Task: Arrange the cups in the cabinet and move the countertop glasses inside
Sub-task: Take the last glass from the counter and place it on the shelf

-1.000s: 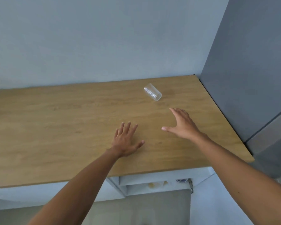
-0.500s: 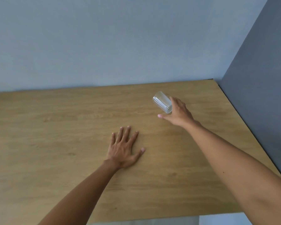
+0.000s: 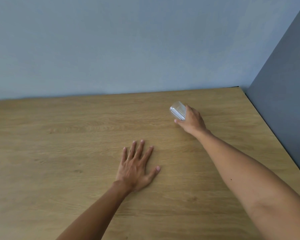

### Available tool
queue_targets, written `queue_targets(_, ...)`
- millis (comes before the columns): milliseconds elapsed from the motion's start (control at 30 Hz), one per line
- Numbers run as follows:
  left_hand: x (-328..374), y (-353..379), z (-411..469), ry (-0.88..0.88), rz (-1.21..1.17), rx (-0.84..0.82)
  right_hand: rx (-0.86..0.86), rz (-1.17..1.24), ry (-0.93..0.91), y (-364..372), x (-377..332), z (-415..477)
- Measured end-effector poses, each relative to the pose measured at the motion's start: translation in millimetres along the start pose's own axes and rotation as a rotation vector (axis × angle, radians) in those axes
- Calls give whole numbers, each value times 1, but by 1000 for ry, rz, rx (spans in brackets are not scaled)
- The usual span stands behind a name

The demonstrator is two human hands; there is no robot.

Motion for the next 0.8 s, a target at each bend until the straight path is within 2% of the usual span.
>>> queue_targets(267, 0, -1, 0, 11, -4, -2, 90, 116, 19, -15, 18, -23)
queue_targets(533, 2, -1, -5, 0, -9, -32, 118, 376, 126, -41, 44, -75)
queue_targets(800, 20, 8, -65, -60, -20, -33, 154, 457, 88, -57, 58, -158)
Point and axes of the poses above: each hand's wrist, its own z-axis towards the middle knuckle, its own y-axis out of the palm, x = y × z, the point moved 8 cm from there along z, towards the middle knuckle, and after that the axes turned 2 degrees about y, right-handed, at the moved point
